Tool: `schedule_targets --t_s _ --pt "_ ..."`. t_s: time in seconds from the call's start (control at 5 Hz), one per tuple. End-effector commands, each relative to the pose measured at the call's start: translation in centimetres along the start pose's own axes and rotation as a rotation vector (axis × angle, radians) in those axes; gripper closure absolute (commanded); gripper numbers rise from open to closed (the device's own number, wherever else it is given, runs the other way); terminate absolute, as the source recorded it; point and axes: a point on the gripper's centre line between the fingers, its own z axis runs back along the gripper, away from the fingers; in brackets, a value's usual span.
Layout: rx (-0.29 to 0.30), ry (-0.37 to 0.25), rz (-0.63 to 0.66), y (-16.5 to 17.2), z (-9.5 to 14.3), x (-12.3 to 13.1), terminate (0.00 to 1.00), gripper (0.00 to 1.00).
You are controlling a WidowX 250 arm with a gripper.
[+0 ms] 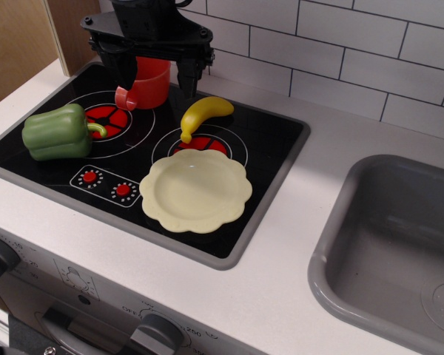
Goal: Put cup on plate
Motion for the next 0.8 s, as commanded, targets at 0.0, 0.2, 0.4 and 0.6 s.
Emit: schedule_targets --t_s 0.0,0.2,0.4,0.6 --pt "0.000 0.000 0.000 0.0 0.0 0.0 0.00 0.00" --pt "-0.032 0.072 -0.072 2.4 0.9 0.7 0.00 0.00" --pt "-0.026 0.116 -0.108 5.3 0.5 1.5 0.00 0.00" --pt "-0.039 0.116 -0.135 6.3 -0.4 2.3 0.00 0.00"
